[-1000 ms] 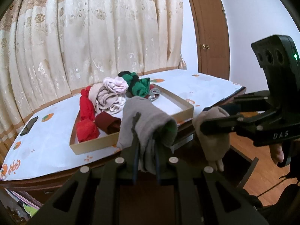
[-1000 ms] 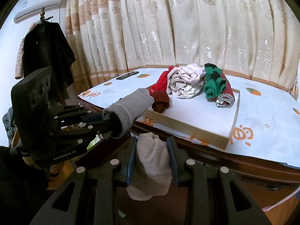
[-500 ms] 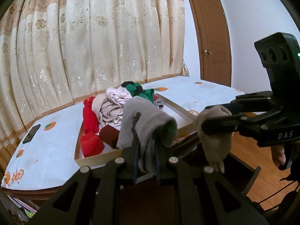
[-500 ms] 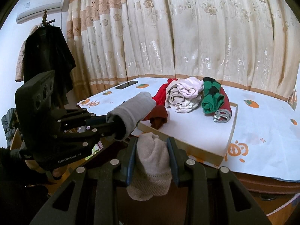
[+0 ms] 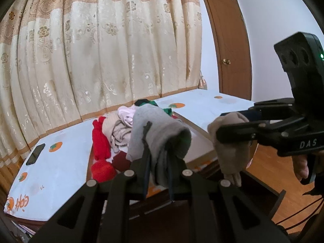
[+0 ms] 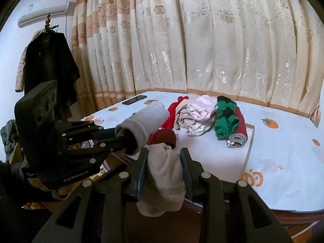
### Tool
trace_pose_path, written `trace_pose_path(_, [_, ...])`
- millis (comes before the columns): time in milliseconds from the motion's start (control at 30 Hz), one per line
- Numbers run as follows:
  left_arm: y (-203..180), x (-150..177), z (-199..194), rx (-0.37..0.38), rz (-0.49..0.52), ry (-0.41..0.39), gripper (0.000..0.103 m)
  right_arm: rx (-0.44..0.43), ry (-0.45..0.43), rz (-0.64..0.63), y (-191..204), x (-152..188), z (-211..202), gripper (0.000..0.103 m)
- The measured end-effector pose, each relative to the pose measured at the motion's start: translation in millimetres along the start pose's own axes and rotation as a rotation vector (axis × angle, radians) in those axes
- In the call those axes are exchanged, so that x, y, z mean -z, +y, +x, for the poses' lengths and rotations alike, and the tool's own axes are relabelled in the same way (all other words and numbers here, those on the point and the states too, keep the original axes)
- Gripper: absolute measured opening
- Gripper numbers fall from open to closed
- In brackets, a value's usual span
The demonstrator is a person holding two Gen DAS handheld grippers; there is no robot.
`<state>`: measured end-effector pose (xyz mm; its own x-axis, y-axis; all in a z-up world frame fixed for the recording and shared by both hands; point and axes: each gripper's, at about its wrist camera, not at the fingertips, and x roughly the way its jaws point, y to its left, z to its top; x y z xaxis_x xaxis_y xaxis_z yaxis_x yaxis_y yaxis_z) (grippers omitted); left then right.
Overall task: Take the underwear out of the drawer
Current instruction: 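Lift both held socks out of the drawer and carry them over the tray, then lower both socks into the tray beside the garments and open both tools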
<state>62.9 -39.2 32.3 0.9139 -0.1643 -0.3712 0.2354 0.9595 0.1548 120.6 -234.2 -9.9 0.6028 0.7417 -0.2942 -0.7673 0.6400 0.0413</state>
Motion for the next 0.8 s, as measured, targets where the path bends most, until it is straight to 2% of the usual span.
trace_pose_path(800, [11, -24, 46, 0.011, 0.01, 0.02, 0.012, 0.036, 0.002, 0.056, -41, -25, 25, 0.035])
